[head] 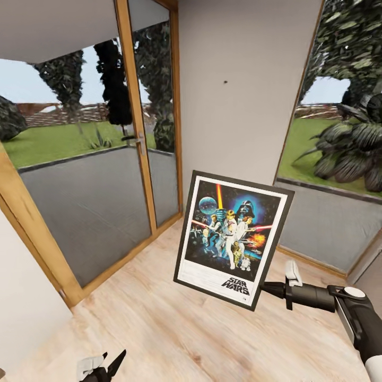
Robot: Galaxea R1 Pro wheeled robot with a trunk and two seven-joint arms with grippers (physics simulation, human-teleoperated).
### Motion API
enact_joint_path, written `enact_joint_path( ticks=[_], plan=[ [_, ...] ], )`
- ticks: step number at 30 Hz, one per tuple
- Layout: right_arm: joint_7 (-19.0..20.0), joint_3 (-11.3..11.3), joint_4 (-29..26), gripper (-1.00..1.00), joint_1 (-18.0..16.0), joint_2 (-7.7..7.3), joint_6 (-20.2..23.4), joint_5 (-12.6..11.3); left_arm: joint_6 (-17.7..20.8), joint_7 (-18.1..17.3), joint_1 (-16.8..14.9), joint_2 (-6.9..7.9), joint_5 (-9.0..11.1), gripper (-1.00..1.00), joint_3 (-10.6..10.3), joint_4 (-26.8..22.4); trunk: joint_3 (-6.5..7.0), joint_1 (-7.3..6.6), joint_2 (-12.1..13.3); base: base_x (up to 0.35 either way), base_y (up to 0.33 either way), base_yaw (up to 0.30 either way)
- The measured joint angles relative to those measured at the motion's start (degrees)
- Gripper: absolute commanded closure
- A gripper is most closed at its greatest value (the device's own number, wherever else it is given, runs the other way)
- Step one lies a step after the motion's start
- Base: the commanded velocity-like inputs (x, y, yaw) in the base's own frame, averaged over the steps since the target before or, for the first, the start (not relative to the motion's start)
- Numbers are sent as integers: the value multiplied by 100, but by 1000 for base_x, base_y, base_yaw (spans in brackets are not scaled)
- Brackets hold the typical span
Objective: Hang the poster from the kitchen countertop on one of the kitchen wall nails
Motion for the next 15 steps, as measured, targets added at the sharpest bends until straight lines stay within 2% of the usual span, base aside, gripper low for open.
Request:
enact_joint_path(
  ticks=[5,15],
  plan=[
    [0,0,1,100,-1,0,0,0,0,0,1,3,1,-100,0,-1,0,0,0,246,276,-235],
    [2,-6,2,100,-2,1,0,0,0,0,2,1,2,-100,0,-2,0,0,0,249,274,-20]
  ],
)
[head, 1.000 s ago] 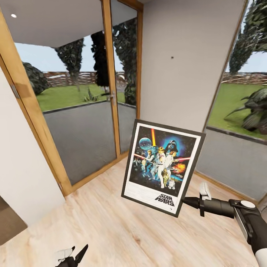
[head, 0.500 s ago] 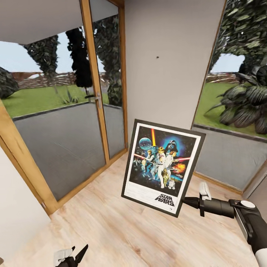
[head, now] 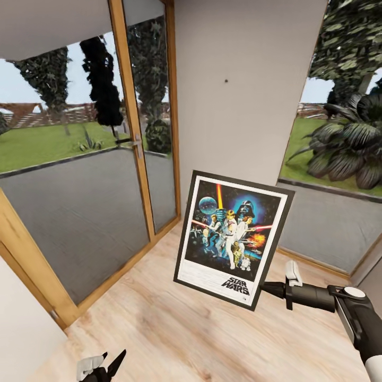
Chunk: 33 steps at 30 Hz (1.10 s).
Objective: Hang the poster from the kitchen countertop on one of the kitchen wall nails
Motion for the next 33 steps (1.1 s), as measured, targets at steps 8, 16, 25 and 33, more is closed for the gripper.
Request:
enact_joint_path(
  ticks=[8,16,25,33],
  plan=[
    [5,-1,0,100,0,0,0,0,0,0,0,-2,0,-100,0,0,0,0,0,249,273,-1],
    [3,-2,-1,100,1,0,0,0,0,0,-1,1,-1,-100,0,1,0,0,0,249,273,-39],
    [-2,-2,-2,100,2,-1,0,0,0,0,-2,1,-2,-100,0,2,0,0,0,249,274,-253],
    [-2,5,-2,100,2,-1,0,0,0,0,-2,1,-2,-100,0,2,0,0,0,250,270,-298]
  ],
)
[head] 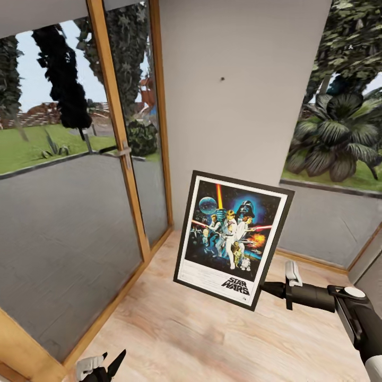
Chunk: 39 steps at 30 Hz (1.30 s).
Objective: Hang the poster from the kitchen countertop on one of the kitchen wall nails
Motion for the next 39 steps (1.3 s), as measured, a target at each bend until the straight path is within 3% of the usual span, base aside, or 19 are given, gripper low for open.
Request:
enact_joint_path(
  ticks=[30,39],
  plan=[
    [0,0,0,100,0,0,0,0,0,0,0,1,-1,-100,0,0,0,0,0,282,216,-300],
    [2,-7,0,100,-2,1,0,-6,1,2,2,2,0,-100,0,-3,0,2,1,184,125,-98]
  ],
)
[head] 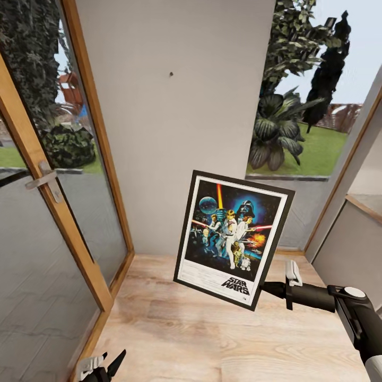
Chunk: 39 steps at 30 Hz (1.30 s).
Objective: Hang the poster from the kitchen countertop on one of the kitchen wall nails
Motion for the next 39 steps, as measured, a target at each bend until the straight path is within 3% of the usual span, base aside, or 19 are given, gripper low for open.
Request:
enact_joint_path(
  ticks=[8,39],
  plan=[
    [7,-1,0,100,0,0,0,-1,0,1,0,0,0,-100,0,0,0,-2,-1,173,8,-4],
    [7,-1,0,100,0,0,0,-1,0,-4,0,0,0,-100,0,0,0,-3,-1,331,0,0]
  ],
)
